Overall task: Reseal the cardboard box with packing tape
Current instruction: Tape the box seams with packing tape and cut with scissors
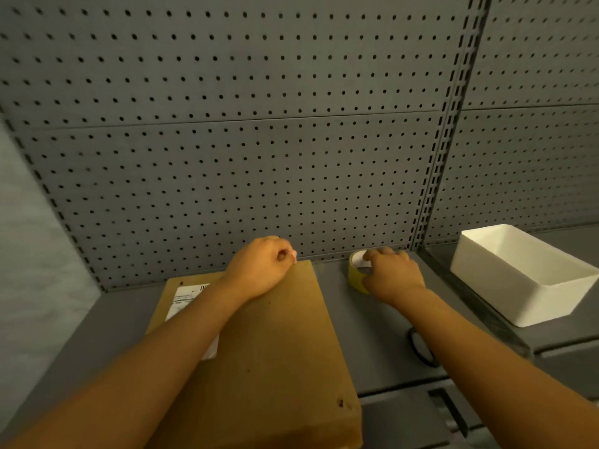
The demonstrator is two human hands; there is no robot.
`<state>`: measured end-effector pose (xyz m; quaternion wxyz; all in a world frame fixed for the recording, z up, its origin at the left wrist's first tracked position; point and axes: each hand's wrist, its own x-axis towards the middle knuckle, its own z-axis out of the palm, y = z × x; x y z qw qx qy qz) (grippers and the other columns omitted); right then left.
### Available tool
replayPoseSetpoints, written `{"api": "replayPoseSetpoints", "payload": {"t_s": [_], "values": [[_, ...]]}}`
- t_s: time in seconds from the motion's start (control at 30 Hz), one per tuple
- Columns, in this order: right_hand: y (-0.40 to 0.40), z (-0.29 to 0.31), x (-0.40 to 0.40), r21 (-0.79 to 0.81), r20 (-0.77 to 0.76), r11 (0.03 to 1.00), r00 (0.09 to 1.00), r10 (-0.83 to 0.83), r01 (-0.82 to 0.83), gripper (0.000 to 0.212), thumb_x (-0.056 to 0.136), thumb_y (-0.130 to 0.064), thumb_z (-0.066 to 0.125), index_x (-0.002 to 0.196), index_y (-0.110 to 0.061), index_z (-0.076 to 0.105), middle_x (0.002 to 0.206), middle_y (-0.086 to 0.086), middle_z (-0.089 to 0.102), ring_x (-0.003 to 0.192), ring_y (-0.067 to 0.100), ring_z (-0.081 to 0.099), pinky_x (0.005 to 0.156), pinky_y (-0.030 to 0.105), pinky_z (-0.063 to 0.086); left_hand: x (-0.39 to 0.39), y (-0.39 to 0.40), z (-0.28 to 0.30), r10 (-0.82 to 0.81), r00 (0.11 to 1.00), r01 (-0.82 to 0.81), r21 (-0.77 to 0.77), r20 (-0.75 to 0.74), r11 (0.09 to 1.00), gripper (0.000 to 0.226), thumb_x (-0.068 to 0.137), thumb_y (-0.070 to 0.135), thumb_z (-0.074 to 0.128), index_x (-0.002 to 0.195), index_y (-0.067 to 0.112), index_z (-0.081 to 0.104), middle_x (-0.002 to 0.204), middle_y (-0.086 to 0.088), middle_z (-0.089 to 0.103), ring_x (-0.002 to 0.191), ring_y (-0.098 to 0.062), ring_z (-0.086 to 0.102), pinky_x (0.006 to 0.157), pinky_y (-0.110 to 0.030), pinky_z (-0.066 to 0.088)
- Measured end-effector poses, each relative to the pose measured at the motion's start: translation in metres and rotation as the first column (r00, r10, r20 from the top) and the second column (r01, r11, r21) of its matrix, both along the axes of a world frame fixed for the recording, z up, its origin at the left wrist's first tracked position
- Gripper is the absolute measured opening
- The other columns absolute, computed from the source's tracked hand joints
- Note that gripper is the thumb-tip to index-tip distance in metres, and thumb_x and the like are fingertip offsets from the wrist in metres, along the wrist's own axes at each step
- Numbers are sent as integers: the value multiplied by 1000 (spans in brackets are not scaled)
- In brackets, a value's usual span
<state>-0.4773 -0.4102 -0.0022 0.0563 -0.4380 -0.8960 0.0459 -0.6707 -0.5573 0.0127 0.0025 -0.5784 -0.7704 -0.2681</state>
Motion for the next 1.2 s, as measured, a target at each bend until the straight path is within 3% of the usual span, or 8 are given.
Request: {"api": "replayPoseSetpoints", "payload": {"t_s": [0.1, 0.23, 0.33, 0.43, 0.6, 0.77, 1.03, 1.2], "values": [[-9, 6, -7, -12, -208, 994, 973, 101, -106, 40, 99, -27, 43, 137, -17, 45, 139, 8, 47, 126, 31, 42, 101, 42, 40, 10, -11, 1, -35, 997, 33, -36, -65, 999, 22, 95, 32, 52, 100, 21, 70, 101, 6, 60, 88, -10, 55, 81, -33, 50], [-30, 18, -20, -13, -423, 943, 856, 297, -333, 35, 99, -23, 45, 133, -18, 52, 139, 3, 51, 132, 23, 38, 106, 41, 38, 20, -17, 1, -42, 989, 31, -80, -141, 996, 27, 92, 35, 55, 114, 24, 67, 111, 8, 59, 106, -12, 51, 90, -33, 46], [-44, 22, -25, 47, -417, 894, 805, 422, -445, 34, 98, -18, 45, 130, -19, 57, 136, 2, 55, 131, 22, 40, 106, 41, 37, 25, -20, -2, -32, 984, 19, -74, -173, 997, 30, 93, 35, 54, 118, 25, 64, 115, 8, 60, 110, -13, 49, 93, -33, 44], [-48, 16, -26, 63, -298, 864, 817, 494, -500, 35, 99, -20, 43, 131, -22, 57, 138, 0, 54, 135, 23, 37, 111, 40, 30, 29, -23, -4, -41, 985, 30, -64, -168, 997, 31, 94, 32, 53, 122, 24, 62, 123, 7, 60, 115, -13, 50, 97, -32, 42], [-48, 5, -19, -28, -177, 871, 860, 479, -491, 40, 102, -28, 37, 142, -30, 43, 146, -2, 46, 143, 22, 27, 116, 41, 22, 35, -22, -6, -39, 989, 26, -92, -146, 995, 36, 98, 27, 48, 133, 25, 54, 139, 7, 51, 127, -12, 43, 105, -26, 32], [-53, 1, -14, -107, -171, 886, 886, 431, -451, 45, 103, -28, 35, 148, -26, 32, 152, 3, 38, 145, 23, 22, 117, 40, 19, 38, -20, -6, -41, 988, 27, -96, -146, 995, 36, 98, 22, 48, 133, 25, 54, 141, 7, 51, 128, -10, 44, 105, -22, 31], [-61, -9, -14, -316, -355, 845, 880, 317, -432, 46, 104, -27, 32, 149, -24, 29, 145, 11, 46, 126, 31, 48, 106, 39, 39, 37, -21, -9, -42, 988, 22, -133, -145, 991, 36, 98, 25, 46, 134, 26, 54, 141, 5, 51, 129, -13, 43, 108, -29, 33], [-59, -7, -18, -374, -426, 819, 865, 265, -435, 40, 101, -25, 39, 140, -24, 48, 129, 7, 61, 116, 27, 57, 101, 43, 45, 39, -22, -6, -37, 988, 16, -142, -147, 990, 36, 99, 24, 45, 134, 24, 53, 140, 4, 50, 129, -14, 43, 106, -27, 32]]}}
